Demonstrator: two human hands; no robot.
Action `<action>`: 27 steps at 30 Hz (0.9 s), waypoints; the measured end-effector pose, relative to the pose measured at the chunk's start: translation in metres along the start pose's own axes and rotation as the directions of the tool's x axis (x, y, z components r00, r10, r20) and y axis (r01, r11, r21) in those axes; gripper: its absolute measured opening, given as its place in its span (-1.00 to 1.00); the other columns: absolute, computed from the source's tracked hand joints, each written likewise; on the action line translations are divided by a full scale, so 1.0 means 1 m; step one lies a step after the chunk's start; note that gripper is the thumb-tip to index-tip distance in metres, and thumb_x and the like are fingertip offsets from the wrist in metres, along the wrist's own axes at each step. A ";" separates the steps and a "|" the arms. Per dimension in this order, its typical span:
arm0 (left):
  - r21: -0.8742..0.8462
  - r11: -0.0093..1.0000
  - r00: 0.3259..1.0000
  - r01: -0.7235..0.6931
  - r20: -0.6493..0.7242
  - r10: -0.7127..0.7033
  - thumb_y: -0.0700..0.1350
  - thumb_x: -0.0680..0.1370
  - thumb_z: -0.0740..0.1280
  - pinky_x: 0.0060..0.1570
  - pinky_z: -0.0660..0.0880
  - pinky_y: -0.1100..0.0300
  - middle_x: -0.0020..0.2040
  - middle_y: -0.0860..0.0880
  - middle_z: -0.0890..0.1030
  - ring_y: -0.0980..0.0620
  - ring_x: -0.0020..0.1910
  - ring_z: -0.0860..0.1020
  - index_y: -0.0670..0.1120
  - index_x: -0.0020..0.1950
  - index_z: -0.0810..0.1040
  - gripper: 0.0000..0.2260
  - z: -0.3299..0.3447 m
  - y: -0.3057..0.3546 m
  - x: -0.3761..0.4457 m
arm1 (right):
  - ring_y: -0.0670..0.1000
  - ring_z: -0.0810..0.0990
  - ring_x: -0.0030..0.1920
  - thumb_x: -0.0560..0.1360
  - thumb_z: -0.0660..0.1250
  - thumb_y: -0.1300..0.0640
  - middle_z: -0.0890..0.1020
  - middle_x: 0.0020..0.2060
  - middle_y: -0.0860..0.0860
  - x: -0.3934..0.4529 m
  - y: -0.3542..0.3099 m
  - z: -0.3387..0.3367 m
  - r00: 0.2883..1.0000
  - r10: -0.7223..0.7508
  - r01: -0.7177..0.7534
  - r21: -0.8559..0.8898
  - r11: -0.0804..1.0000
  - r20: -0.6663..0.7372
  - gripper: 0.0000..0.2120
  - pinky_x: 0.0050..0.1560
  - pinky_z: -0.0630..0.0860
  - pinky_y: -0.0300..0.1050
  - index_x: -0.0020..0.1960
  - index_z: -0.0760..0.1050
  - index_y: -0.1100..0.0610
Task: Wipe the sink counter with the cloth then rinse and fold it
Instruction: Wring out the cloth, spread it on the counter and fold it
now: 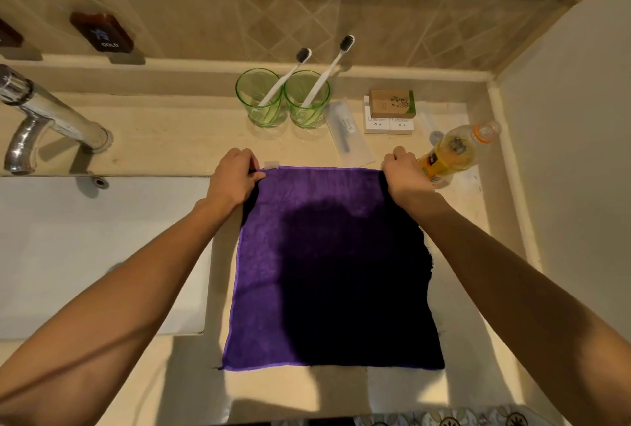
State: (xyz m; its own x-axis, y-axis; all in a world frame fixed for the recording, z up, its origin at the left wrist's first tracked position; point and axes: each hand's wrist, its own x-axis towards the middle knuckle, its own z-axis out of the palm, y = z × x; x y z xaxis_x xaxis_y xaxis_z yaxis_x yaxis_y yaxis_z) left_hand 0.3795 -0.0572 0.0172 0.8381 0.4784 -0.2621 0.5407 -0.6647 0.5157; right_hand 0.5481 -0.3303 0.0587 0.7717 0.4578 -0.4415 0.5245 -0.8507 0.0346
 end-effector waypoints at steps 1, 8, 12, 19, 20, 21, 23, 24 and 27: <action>0.004 1.000 1.000 0.009 0.005 -0.009 -0.14 0.55 0.45 -0.04 0.41 0.05 0.03 -0.19 0.56 -0.17 -0.01 0.53 -0.19 0.03 0.56 -0.84 -0.001 0.000 0.001 | 0.27 0.39 0.27 0.56 0.15 0.47 0.34 0.29 0.24 -0.001 0.001 0.000 1.000 -0.020 0.020 -0.002 1.000 -0.003 -0.64 0.24 0.46 0.15 0.34 0.35 0.32; -0.023 1.000 1.000 0.007 0.021 -0.007 -0.11 0.53 0.48 -0.12 0.42 0.07 -0.08 -0.18 0.68 -0.16 -0.06 0.60 -0.19 -0.05 0.68 -0.86 -0.024 -0.006 -0.001 | 0.29 0.54 0.11 0.52 0.20 0.43 0.48 0.13 0.22 -0.021 0.008 -0.015 0.994 -0.099 0.104 0.119 0.987 -0.049 -0.69 -0.03 0.44 0.11 0.21 0.31 0.20; -0.138 0.990 0.998 0.026 -0.051 -0.033 -0.10 0.50 0.51 -0.09 0.55 0.00 -0.13 -0.08 0.69 -0.09 -0.15 0.61 -0.12 -0.14 0.67 -0.89 -0.048 0.000 -0.014 | 0.30 0.54 0.05 0.50 0.24 0.41 0.49 0.07 0.24 -0.031 0.014 -0.030 0.983 -0.149 0.164 0.142 0.976 -0.107 -0.70 -0.09 0.37 0.02 0.19 0.32 0.20; -0.401 0.916 0.994 0.010 -0.093 -0.052 -0.25 0.48 0.51 -0.48 0.50 0.30 -0.35 -0.24 0.64 0.08 -0.58 0.55 -0.28 -0.14 0.66 -0.90 -0.092 0.028 -0.054 | 0.24 0.47 -0.13 0.60 0.23 0.28 0.43 -0.10 0.16 -0.069 0.033 -0.046 0.933 -0.219 0.292 0.245 0.925 -0.286 -0.90 -0.16 0.35 -0.02 0.11 0.40 0.24; -0.436 0.900 0.995 0.010 -0.088 -0.053 -0.26 0.48 0.51 -0.44 0.53 0.29 -0.34 -0.25 0.64 0.08 -0.56 0.56 -0.28 -0.13 0.66 -0.91 -0.095 0.030 -0.061 | 0.22 0.46 -0.15 0.62 0.22 0.25 0.43 -0.11 0.15 -0.075 0.035 -0.046 0.922 -0.225 0.314 0.269 0.910 -0.315 -0.92 -0.16 0.37 -0.01 0.10 0.41 0.23; -0.466 0.885 0.995 0.012 -0.078 -0.055 -0.27 0.48 0.51 -0.40 0.56 0.29 -0.32 -0.25 0.65 0.09 -0.53 0.58 -0.28 -0.13 0.67 -0.92 -0.097 0.031 -0.070 | 0.21 0.46 -0.16 0.63 0.21 0.23 0.44 -0.12 0.16 -0.084 0.038 -0.045 0.909 -0.235 0.338 0.277 0.899 -0.345 -0.94 -0.16 0.38 -0.02 0.09 0.41 0.21; -0.498 0.867 0.997 0.009 -0.061 -0.045 -0.28 0.47 0.51 -0.31 0.58 0.34 -0.29 -0.21 0.66 0.13 -0.47 0.61 -0.26 -0.12 0.68 -0.94 -0.099 0.031 -0.091 | 0.17 0.47 -0.16 0.64 0.22 0.22 0.46 -0.09 0.16 -0.099 0.045 -0.041 0.889 -0.252 0.367 0.267 0.891 -0.382 -0.96 -0.17 0.33 -0.08 0.08 0.43 0.15; -0.510 0.860 0.998 0.003 -0.054 -0.035 -0.27 0.46 0.52 -0.27 0.59 0.35 -0.30 -0.18 0.67 0.13 -0.44 0.62 -0.23 -0.12 0.69 -0.95 -0.098 0.030 -0.101 | 0.15 0.47 -0.16 0.64 0.23 0.22 0.47 -0.07 0.15 -0.108 0.049 -0.038 0.883 -0.254 0.374 0.264 0.889 -0.394 -0.96 -0.18 0.31 -0.09 0.08 0.44 0.13; -0.540 0.842 0.999 -0.009 -0.049 -0.021 -0.25 0.45 0.53 -0.21 0.58 0.35 -0.37 -0.02 0.69 0.14 -0.38 0.63 -0.11 -0.19 0.69 -0.93 -0.091 0.021 -0.134 | 0.09 0.45 -0.11 0.63 0.27 0.19 0.45 -0.03 0.09 -0.135 0.060 -0.023 0.874 -0.263 0.393 0.277 0.877 -0.409 -0.95 -0.14 0.34 -0.08 0.08 0.48 0.10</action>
State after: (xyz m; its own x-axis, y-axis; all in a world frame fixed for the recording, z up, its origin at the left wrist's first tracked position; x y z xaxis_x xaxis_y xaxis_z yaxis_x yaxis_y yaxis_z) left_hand 0.2721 -0.0831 0.1380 0.8219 0.5199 -0.2326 0.4088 -0.2541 0.8766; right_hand 0.4836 -0.4371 0.1410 0.6833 0.7296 -0.0287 0.6640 -0.6372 -0.3913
